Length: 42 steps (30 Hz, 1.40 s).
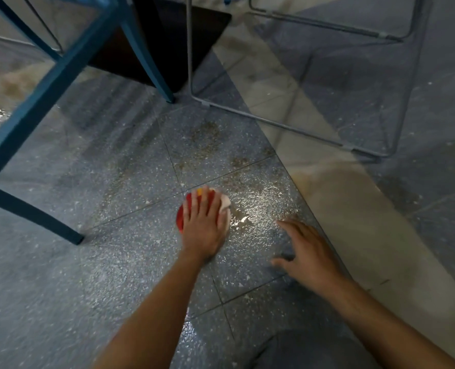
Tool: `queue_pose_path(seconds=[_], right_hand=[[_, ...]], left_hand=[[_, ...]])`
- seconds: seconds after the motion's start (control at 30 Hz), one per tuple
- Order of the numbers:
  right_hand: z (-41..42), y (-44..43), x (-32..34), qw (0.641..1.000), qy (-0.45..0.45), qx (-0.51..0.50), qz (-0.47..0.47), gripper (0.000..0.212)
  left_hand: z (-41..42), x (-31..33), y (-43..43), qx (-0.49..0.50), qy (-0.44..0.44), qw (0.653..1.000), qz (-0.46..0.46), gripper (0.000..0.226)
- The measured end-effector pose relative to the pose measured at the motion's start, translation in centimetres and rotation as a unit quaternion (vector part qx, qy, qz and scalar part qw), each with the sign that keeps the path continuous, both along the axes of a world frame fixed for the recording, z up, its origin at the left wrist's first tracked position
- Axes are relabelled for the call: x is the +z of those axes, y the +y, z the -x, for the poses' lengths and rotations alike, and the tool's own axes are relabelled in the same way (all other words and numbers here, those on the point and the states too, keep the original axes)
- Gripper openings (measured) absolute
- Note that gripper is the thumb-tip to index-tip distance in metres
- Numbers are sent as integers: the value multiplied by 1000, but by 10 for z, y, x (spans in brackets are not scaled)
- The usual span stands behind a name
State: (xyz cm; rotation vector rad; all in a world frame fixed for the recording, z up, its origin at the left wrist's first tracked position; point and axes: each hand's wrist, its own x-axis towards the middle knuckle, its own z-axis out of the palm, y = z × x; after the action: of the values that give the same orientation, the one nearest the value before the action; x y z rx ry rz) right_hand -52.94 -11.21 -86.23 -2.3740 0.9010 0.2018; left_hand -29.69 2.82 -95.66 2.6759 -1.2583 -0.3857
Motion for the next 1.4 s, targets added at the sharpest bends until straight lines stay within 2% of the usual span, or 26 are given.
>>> queue_pose_path(seconds=[0.1, 0.23, 0.3, 0.37, 0.47, 0.53, 0.6, 0.73, 0.87, 0.93, 1.03, 1.13, 1.2, 1.27, 1.33, 1.4], right_hand=[[9, -9, 4, 1000, 6, -6, 9, 96], [21, -19, 9, 1000, 13, -17, 14, 97], [26, -21, 9, 999, 13, -25, 16, 97], [29, -21, 10, 999, 16, -30, 13, 97], [31, -17, 10, 999, 29, -37, 10, 97], [33, -15, 9, 999, 31, -40, 12, 97], [36, -15, 8, 998, 35, -41, 12, 98], [38, -15, 9, 998, 40, -51, 9, 98], [47, -17, 9, 997, 43, -61, 1, 98], [56, -19, 9, 996, 50, -69, -5, 98], [71, -25, 8, 994, 65, -93, -7, 100], [81, -27, 7, 991, 67, -112, -13, 100], [84, -24, 7, 991, 67, -116, -14, 100], [85, -21, 7, 991, 67, -115, -12, 101], [86, -19, 8, 991, 69, -113, -11, 101], [86, -18, 9, 991, 72, -111, -5, 100]], left_hand=[[15, -7, 60, -97, -21, 995, -6, 62], [-7, -3, 129, -80, -7, 997, -13, 60], [-19, 2, 121, -21, 1, 1000, -22, 61], [-22, 6, 86, 90, 13, 996, -14, 65], [-13, 13, 20, 250, 57, 966, -3, 65], [3, 17, -13, 276, 80, 958, 2, 65], [31, 17, -31, 223, 71, 972, 11, 65], [107, 7, -20, 33, 42, 998, 19, 64], [133, -5, 66, -194, 6, 981, 23, 63], [108, -5, 108, -238, -12, 971, 25, 61], [63, 5, 125, -170, -13, 985, -9, 60], [56, 8, 75, 21, 12, 999, -23, 65], [68, 12, 23, 170, 41, 984, -16, 70], [85, 15, -23, 248, 81, 965, -11, 72], [110, 13, -50, 207, 77, 975, 5, 68], [139, 8, -57, 95, 55, 994, 19, 66]])
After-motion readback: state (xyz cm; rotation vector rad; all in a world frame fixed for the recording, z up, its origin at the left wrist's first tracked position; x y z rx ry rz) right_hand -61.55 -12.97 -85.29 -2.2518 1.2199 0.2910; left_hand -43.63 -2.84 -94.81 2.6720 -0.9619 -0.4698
